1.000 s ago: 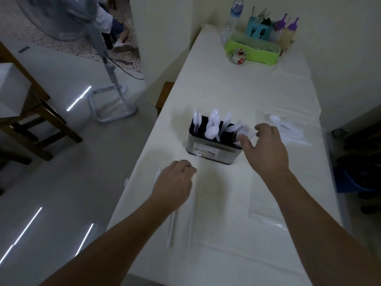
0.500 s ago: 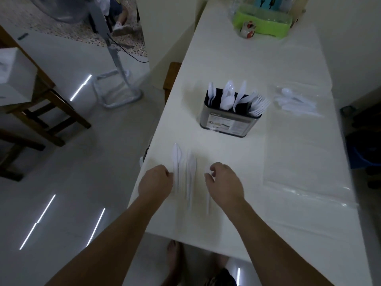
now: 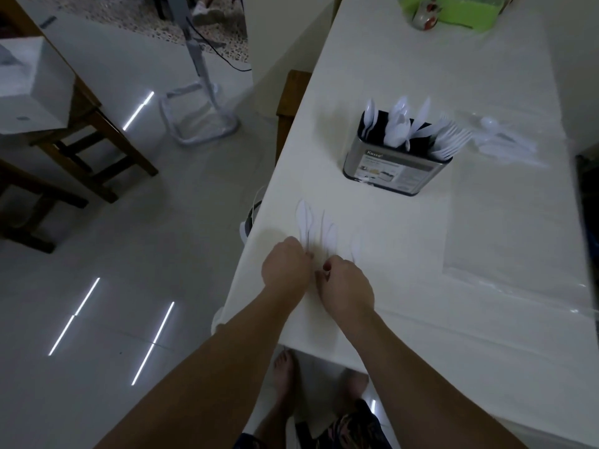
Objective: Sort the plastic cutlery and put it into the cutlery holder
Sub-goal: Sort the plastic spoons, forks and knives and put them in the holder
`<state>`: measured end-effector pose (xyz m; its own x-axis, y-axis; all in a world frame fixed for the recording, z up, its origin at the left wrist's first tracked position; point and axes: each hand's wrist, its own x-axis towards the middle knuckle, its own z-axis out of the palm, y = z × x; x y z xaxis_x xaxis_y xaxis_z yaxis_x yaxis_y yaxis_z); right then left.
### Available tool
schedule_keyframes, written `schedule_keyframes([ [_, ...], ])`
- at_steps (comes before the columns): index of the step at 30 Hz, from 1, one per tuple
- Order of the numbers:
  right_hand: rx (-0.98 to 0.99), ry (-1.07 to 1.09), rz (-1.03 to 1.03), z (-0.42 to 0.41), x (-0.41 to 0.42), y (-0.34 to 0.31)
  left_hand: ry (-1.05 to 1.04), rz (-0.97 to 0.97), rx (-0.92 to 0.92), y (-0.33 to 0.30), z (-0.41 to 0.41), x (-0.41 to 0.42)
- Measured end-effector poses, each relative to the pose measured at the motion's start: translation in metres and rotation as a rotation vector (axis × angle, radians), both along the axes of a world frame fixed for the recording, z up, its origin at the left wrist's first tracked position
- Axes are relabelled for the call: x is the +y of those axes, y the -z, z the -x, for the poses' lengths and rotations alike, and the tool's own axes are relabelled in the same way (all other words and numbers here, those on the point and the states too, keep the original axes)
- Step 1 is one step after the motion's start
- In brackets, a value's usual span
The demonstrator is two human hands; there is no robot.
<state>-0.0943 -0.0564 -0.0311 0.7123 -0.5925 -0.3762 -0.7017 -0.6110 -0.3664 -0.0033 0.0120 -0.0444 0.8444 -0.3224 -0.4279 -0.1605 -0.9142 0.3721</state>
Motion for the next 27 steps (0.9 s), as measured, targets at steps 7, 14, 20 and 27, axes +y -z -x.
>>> schedule_keyframes([
  [7, 0.016, 0.030, 0.008, -0.006, 0.011, -0.002, -0.207, 0.282, 0.294, -0.002, -0.026, 0.013],
  [14, 0.066, 0.083, 0.000, -0.027, 0.025, 0.000, -0.399, 0.438, 0.384, 0.001, -0.031, 0.027],
  [20, 0.104, 0.048, 0.007, -0.040, 0.030, -0.003, -0.364, 0.403, 0.376, 0.003, -0.032, 0.024],
  [27, 0.108, 0.044, 0.024, -0.046, 0.031, -0.007, -0.330, 0.367, 0.348, 0.003, -0.034, 0.020],
])
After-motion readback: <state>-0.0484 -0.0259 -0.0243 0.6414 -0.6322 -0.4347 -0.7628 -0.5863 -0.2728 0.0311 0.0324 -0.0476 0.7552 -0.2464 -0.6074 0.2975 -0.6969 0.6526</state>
